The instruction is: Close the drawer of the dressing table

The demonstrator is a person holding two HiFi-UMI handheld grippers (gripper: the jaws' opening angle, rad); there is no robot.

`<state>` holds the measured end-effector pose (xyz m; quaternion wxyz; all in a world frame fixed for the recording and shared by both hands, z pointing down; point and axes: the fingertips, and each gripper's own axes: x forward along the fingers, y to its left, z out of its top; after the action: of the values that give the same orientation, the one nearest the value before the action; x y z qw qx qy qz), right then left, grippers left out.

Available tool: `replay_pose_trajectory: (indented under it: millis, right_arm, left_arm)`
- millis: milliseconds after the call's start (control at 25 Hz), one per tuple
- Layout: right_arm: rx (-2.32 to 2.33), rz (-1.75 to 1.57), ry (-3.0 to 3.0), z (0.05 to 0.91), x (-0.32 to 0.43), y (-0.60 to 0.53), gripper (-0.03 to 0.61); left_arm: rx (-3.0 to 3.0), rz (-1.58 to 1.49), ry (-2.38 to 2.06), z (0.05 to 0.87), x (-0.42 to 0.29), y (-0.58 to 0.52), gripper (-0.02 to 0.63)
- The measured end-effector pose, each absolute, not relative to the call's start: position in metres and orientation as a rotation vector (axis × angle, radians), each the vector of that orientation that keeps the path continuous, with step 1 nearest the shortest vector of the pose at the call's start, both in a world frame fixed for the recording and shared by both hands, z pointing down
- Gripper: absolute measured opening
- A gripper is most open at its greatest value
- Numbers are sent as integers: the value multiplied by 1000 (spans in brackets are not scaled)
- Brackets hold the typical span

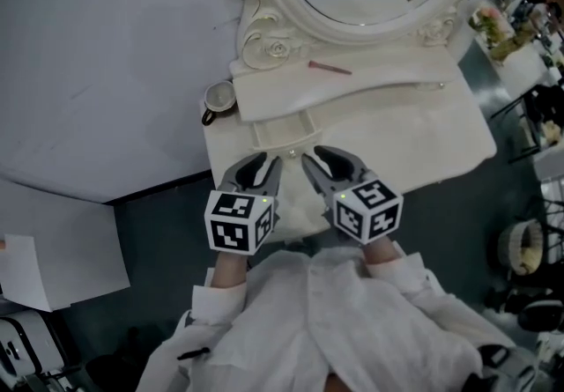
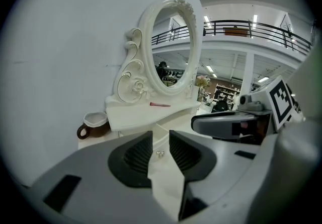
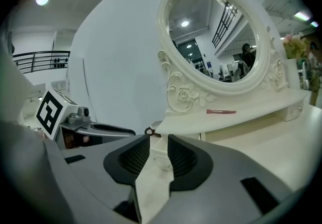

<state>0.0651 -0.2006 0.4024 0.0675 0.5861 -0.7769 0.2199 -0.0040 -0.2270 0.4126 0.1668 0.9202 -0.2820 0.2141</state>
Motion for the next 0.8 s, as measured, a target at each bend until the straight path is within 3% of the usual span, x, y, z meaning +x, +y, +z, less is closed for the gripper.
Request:
replay_pose_trajectory:
  millis: [800]
  right_arm:
    - [1730,709,-2300,419,61,-226,98]
  left_arm:
    - [2558,628,-785,438,-21,-248,91]
